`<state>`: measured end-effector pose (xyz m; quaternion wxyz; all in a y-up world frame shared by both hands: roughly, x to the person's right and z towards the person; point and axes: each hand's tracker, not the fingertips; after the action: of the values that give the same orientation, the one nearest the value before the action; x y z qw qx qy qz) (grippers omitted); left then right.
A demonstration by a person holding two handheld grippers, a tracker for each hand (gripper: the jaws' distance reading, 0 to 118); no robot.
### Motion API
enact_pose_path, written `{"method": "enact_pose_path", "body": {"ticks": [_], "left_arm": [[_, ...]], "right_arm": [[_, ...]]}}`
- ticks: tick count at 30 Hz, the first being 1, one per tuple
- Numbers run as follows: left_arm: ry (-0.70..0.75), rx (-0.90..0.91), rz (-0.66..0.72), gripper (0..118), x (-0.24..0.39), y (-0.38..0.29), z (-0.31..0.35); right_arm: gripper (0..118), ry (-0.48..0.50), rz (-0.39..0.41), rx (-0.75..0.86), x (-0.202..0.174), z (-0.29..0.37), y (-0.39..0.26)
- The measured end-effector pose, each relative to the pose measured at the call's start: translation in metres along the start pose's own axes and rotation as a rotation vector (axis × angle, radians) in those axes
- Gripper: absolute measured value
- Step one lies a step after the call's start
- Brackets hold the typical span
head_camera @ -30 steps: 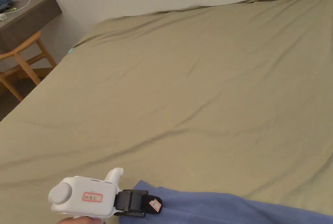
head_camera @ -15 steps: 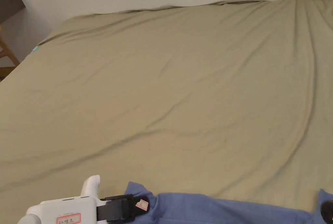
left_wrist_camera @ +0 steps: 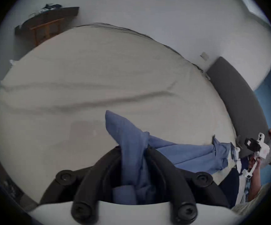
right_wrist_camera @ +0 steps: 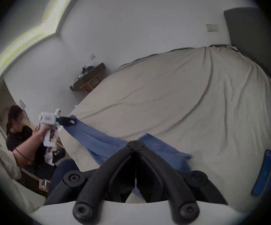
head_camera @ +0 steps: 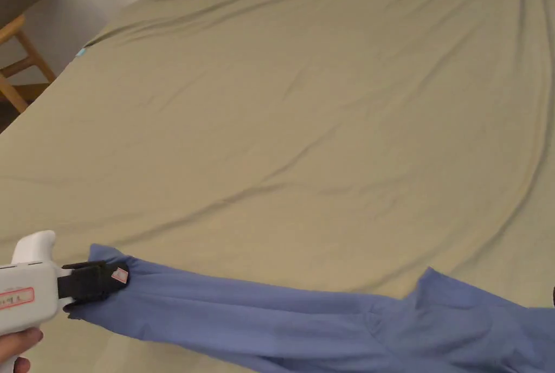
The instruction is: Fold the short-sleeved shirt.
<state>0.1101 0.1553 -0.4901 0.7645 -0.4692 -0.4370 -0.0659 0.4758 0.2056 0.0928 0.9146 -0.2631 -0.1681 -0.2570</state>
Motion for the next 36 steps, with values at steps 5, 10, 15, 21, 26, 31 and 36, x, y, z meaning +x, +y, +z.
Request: {"method": "enact_pose_path", "body": {"ticks": [5, 10, 15, 21, 26, 31, 36], "left_arm": [[0.118, 0.007, 0.122, 13, 0.001, -0.001, 0.023], [0.022, 0.033, 0.100, 13, 0.067, -0.010, 0.027], [-0.135, -0.043, -0.009, 13, 0.168, -0.030, 0.000], [-0.074, -0.231, -0.101, 13, 0.226, -0.076, -0.087], [-0.027, -0.147, -0.122, 18, 0.230, -0.097, -0.106], [-0.161, -0.248, -0.095, 107, 0.235, -0.080, -0.078], [-0.079, -0.010, -0.013, 104, 0.213, -0.055, -0.019]], "right_arm": [[2, 0.008, 0.049, -0.007, -0.010, -0.003, 0.002], [2, 0.005, 0.000, -0.028, 0.000, -0.006, -0.008], [2, -0.003, -0.066, -0.040, 0.015, 0.000, -0.012], [2, -0.003, -0.093, -0.019, 0.017, 0.009, -0.009], [2, -0.020, -0.056, -0.032, 0.018, 0.010, -0.008], [2, -0.010, -0.058, -0.040, 0.017, 0.004, -0.006], [2, 0.022, -0.045, -0.023, 0.009, 0.008, -0.002]]}}
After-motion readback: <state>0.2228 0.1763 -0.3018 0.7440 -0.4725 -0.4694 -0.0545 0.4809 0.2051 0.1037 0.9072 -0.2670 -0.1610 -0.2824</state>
